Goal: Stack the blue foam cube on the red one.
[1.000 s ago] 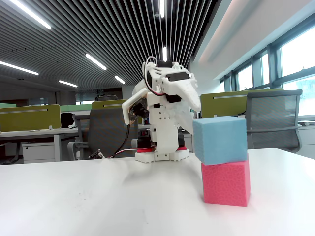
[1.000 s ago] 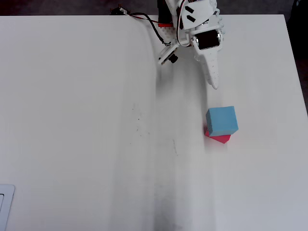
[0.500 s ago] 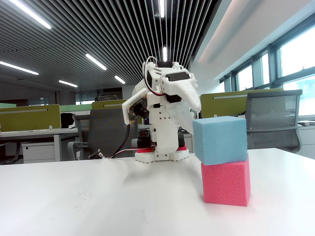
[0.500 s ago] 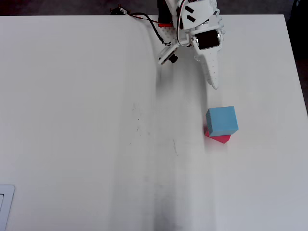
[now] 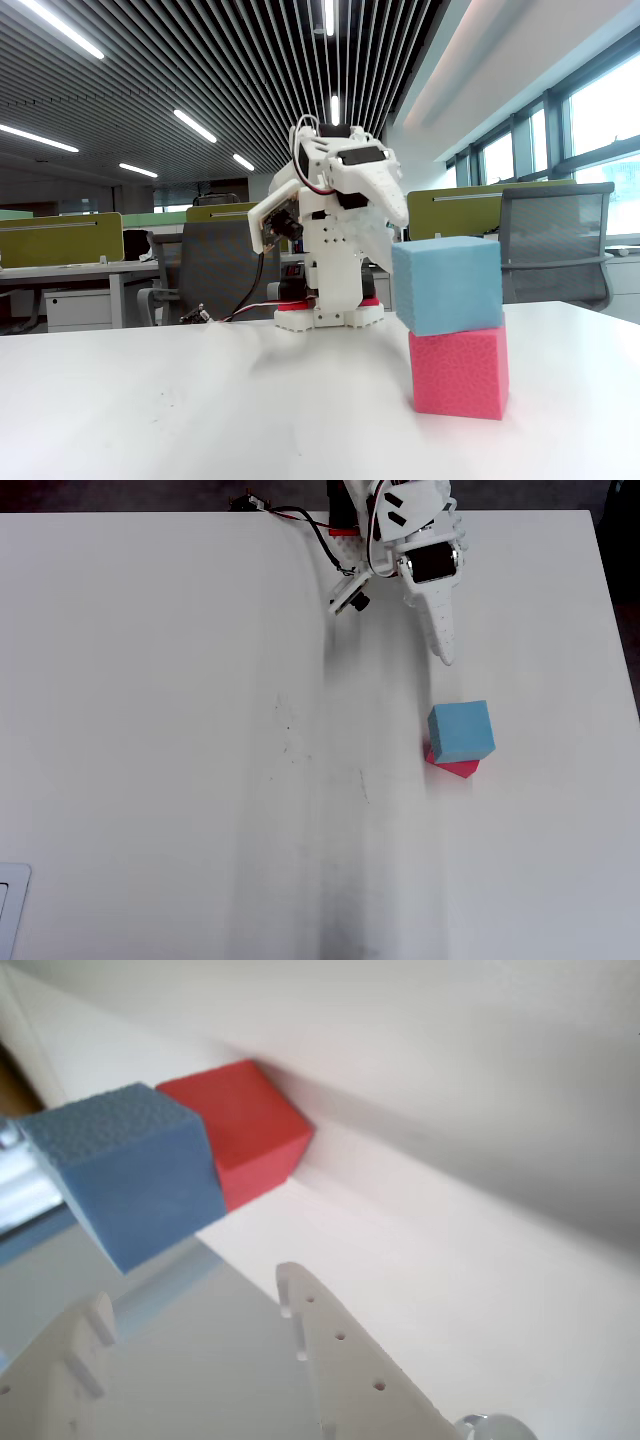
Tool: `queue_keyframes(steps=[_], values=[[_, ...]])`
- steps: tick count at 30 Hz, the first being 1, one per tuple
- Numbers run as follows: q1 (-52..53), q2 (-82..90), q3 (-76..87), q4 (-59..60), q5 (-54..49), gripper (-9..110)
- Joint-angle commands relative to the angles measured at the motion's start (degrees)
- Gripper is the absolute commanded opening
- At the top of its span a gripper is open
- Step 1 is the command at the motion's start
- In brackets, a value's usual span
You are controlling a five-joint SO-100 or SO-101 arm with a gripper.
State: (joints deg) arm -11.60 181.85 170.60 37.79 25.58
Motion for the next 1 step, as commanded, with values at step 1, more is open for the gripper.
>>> queue_keyframes(steps=[1], values=[[0.35, 0.44, -0.44, -0.44, 0.09, 22]])
